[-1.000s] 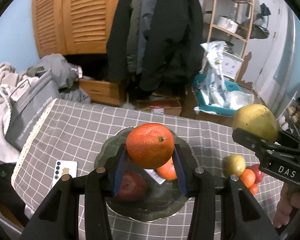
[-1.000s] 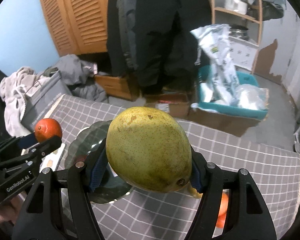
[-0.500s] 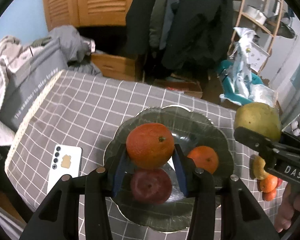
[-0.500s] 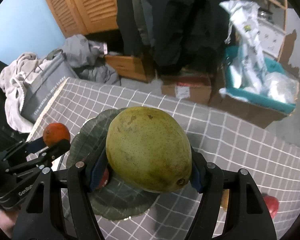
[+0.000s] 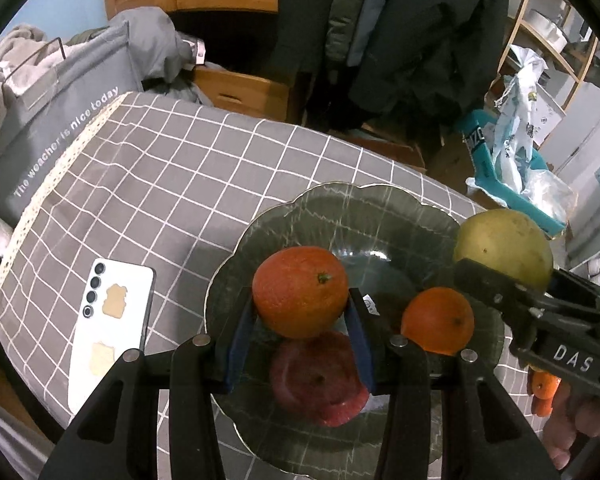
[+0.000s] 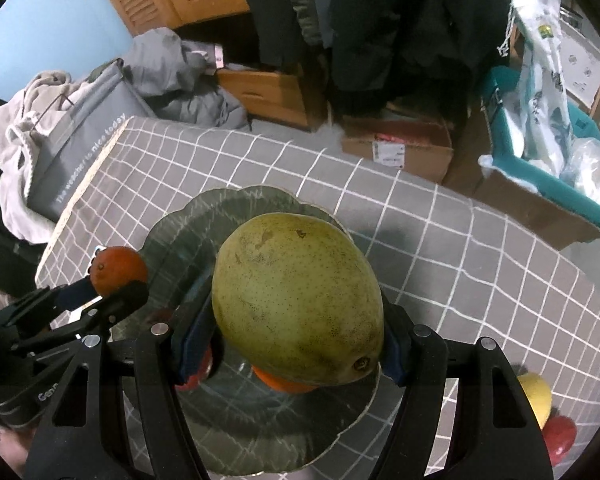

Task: Organize fruits
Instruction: 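Lower the tangerine into the plate and open the left tool while the right tool releases the mango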

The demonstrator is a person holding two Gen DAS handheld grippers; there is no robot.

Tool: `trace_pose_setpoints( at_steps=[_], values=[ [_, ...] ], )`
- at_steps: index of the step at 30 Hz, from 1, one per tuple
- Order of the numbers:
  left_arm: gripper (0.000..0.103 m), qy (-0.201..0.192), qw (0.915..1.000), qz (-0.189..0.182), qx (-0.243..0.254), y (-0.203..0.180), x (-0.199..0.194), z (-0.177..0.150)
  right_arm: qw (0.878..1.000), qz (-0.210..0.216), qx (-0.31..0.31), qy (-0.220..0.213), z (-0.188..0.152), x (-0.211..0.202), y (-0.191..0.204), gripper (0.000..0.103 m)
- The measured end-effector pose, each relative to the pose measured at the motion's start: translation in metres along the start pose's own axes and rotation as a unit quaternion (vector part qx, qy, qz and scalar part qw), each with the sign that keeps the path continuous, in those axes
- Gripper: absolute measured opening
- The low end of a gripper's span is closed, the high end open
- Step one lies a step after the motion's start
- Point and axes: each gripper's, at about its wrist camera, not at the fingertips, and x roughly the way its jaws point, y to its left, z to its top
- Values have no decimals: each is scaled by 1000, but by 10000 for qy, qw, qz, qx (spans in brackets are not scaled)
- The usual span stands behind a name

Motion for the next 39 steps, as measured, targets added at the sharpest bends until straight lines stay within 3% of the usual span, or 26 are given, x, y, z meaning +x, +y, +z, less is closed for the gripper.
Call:
trace_pose_setpoints(
  at_steps=[16,18,19,23,30,39],
  values=[
    [46,264,9996,53,-58,3,16,-4,9994,25,-37,353,-2,21,5,71],
    [51,306,9995,49,-47,2,17,-4,9992,35,-32,385,-2,24,6,71],
    [59,291,9995,63,-43,2,16,-3,9992,33,-6,400,-2,25,6,71],
    [70,141,9998,111,-15,1,10,-1,9995,174,146,197,4,16,4,77],
    [70,76,9999,50,-46,1,3,1,9998,149,118,-11,14,-4,5,79],
    [71,-215,9998,-23,10,-6,-24,5,9992,-269,-24,-301,7,-31,3,79]
  ],
)
